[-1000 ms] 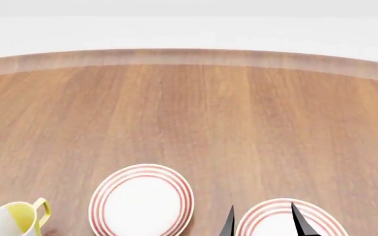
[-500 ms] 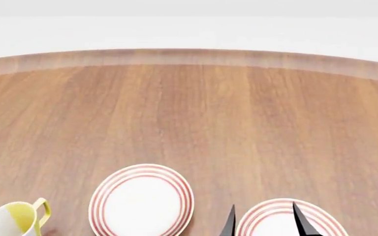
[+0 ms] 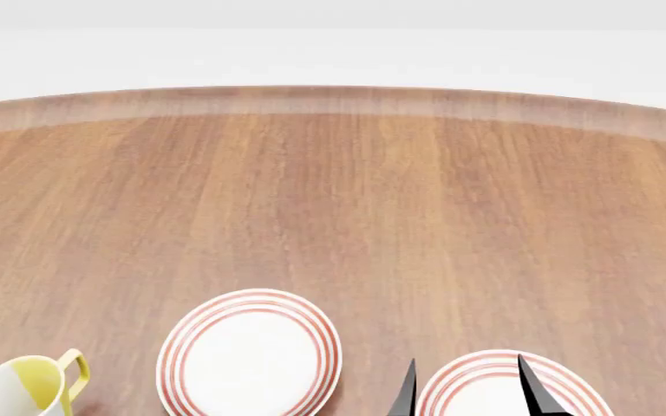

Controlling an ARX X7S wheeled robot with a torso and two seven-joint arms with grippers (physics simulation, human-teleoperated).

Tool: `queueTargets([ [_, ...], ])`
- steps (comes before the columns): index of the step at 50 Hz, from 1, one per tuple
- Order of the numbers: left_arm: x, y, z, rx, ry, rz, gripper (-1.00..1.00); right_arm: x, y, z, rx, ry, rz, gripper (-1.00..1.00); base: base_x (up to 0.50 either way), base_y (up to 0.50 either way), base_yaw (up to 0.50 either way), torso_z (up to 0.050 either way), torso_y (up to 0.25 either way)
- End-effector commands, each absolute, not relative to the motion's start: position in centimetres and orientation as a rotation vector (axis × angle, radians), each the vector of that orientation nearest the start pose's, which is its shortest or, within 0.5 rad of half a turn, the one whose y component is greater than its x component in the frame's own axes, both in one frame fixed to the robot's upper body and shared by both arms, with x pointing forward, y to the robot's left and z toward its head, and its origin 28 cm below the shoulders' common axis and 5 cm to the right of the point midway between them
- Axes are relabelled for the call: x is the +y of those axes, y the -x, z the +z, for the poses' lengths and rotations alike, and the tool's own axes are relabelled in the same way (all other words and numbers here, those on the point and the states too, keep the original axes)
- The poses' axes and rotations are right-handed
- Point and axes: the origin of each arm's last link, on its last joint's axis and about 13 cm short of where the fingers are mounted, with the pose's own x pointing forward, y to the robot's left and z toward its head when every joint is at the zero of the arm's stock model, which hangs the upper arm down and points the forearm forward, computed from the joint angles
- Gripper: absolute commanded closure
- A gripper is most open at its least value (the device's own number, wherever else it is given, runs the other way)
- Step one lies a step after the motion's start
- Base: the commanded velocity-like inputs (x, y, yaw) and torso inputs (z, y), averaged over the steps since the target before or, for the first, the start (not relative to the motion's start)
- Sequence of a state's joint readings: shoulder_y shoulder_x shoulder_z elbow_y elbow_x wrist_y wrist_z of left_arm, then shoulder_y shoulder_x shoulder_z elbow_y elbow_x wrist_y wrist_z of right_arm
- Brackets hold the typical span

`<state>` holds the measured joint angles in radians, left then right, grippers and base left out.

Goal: Put the white mug on the left plate.

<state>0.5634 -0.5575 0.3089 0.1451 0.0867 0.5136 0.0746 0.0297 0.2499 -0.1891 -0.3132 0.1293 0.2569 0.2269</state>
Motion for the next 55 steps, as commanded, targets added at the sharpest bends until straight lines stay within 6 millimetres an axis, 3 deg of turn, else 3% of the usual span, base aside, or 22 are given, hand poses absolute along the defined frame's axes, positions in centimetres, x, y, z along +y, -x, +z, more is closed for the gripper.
queueTargets([
  [1,25.5,-5.7,-0.4,0.004,-0.349,-0.697,-1.00,-10.7,-21.2,6.4,-0.058,0.118,0.000,-1.00,0.00,0.00,0.00,0.000,0.000],
  [12,25.1,-5.8,-0.9,-0.001,-0.342,-0.725,-1.00,-10.7,-21.1,6.5,-0.060,0.117,0.000,-1.00,0.00,0.00,0.00,0.000,0.000],
  [28,23.8,-7.3,-3.4,-0.058,-0.238,-0.718,-1.00,-10.7,-21.0,6.8,-0.065,0.117,-0.002,-1.00,0.00,0.00,0.00,0.000,0.000],
  [45,23.1,-6.0,-4.6,-0.020,-0.190,-0.790,-1.00,-10.5,-21.2,7.1,-0.072,0.120,0.005,-1.00,0.00,0.00,0.00,0.000,0.000],
  [48,23.1,-6.0,-4.0,-0.008,-0.179,-0.798,-1.00,-10.6,-21.2,7.1,-0.072,0.120,0.003,-1.00,0.00,0.00,0.00,0.000,0.000],
  [50,23.1,-6.1,-5.1,-0.002,-0.179,-0.798,-1.00,-10.6,-21.2,7.2,-0.073,0.121,0.003,-1.00,0.00,0.00,0.00,0.000,0.000],
  [55,23.0,-6.1,-5.7,0.002,-0.170,-0.799,-1.00,-10.6,-21.1,7.3,-0.076,0.117,0.002,-1.00,0.00,0.00,0.00,0.000,0.000],
])
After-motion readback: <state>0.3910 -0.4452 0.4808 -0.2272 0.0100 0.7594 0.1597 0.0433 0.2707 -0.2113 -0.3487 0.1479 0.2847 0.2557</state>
